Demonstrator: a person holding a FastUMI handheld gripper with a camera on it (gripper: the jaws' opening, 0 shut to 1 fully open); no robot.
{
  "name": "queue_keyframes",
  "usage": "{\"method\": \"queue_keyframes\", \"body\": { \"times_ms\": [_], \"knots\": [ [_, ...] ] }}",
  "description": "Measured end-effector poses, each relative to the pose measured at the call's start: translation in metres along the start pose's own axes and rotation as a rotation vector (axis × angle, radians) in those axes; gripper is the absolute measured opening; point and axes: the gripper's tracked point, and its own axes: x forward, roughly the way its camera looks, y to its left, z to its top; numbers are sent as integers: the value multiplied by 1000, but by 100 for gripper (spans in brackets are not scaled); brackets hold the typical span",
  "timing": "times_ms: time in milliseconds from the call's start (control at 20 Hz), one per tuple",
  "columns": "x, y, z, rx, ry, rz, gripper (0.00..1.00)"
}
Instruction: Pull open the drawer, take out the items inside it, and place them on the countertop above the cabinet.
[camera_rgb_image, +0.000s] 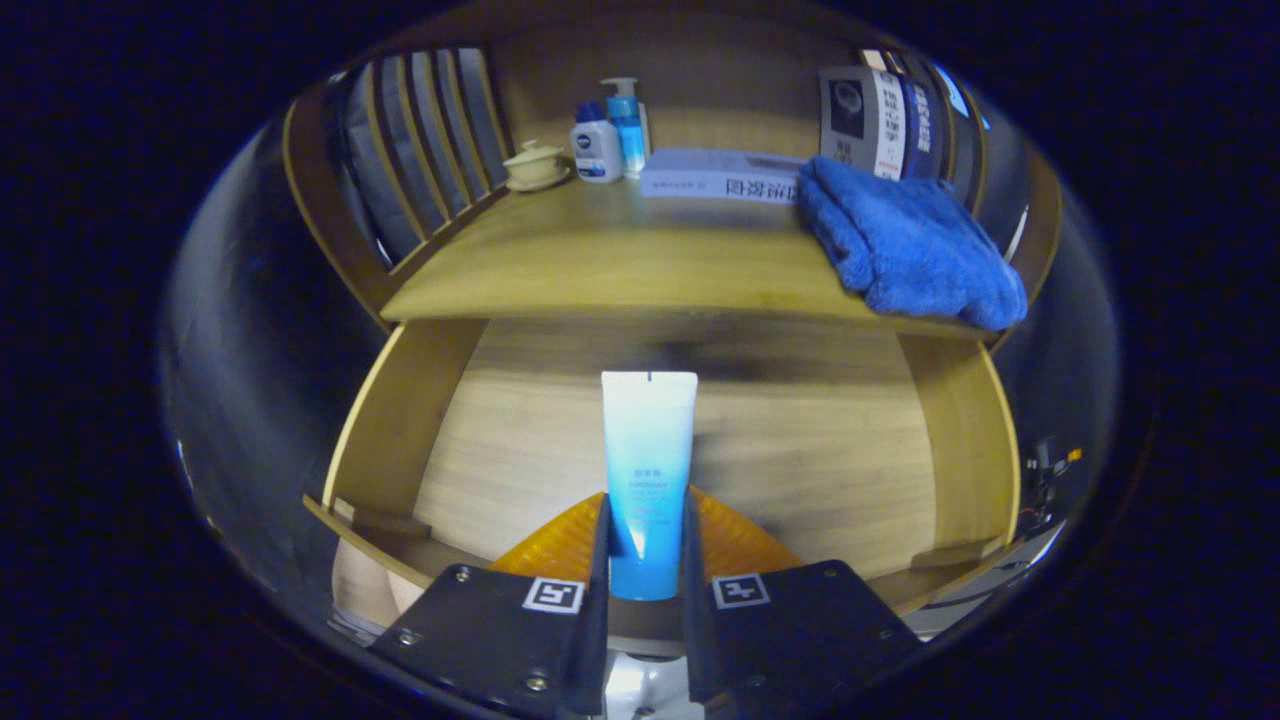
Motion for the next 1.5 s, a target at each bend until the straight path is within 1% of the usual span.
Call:
{"method": "queue_keyframes", "body": {
  "times_ms": [200, 350, 450, 600, 700, 1000, 1200, 1400, 1500],
  "knots": [
    [-9, 5, 34, 28, -89, 12, 32],
    [-2, 1, 62, 64, -146, 4, 32],
    [7, -3, 78, 80, -186, -17, 33],
    [22, -12, 98, 59, -231, -68, 32],
    [31, -13, 109, 55, -252, -80, 32],
    [60, -22, 135, 112, -290, -103, 32],
    [66, -27, 152, 158, -330, -107, 32],
    [77, -29, 159, 158, -342, -118, 32],
    [82, -30, 162, 150, -358, -136, 32]
  ]
}}
